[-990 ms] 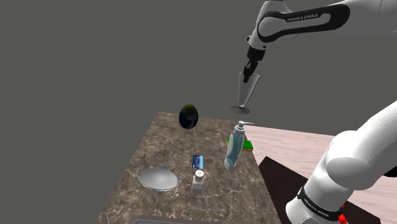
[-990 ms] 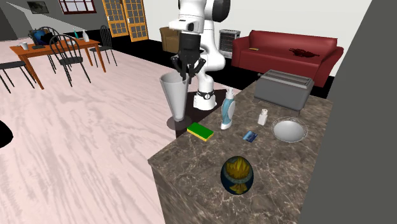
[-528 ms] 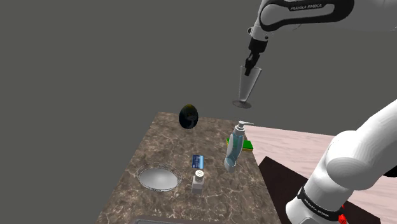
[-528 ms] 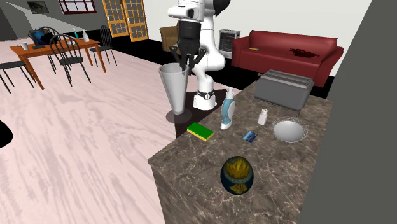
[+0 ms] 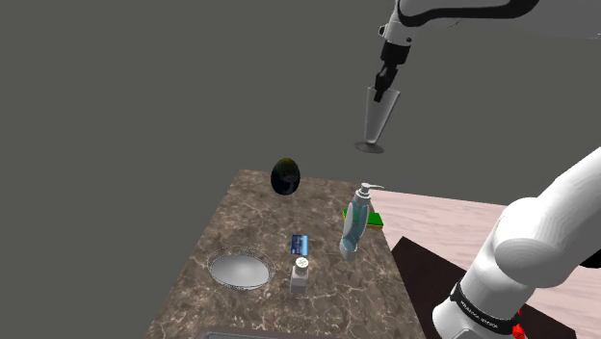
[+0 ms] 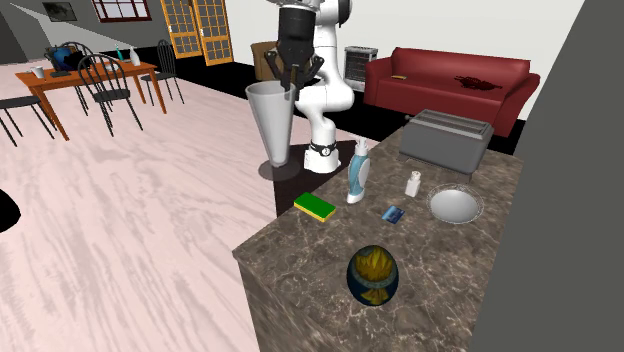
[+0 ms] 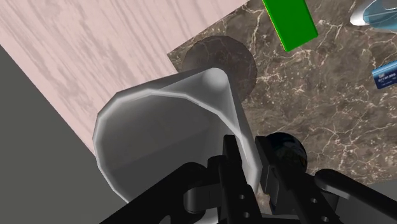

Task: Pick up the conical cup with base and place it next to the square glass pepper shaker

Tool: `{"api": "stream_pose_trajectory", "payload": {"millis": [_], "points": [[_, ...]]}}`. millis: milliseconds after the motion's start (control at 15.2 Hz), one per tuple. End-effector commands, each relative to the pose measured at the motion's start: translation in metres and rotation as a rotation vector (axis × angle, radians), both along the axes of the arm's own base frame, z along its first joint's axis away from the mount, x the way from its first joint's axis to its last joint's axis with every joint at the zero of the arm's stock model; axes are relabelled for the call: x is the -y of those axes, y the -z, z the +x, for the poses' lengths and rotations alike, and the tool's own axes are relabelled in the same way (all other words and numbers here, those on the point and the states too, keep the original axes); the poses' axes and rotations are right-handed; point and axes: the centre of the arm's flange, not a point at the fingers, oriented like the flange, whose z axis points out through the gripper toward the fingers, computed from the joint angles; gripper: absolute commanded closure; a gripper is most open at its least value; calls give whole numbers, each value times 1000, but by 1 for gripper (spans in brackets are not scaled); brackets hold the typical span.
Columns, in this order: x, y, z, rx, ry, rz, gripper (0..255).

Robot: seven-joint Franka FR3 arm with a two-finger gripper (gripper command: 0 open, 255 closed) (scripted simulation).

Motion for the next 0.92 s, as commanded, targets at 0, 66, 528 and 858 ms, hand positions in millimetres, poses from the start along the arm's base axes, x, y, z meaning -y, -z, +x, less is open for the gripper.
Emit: {"api": "stream_pose_trajectory", "payload": {"millis": [0,66,528,858], "points": [[-1,-10,-1,1,0,0,255],[-1,-16,-1,1,0,0,255],[-13,-43,-7,1,0,0,255],[-71,-43,-39,1,0,0,255]]}}
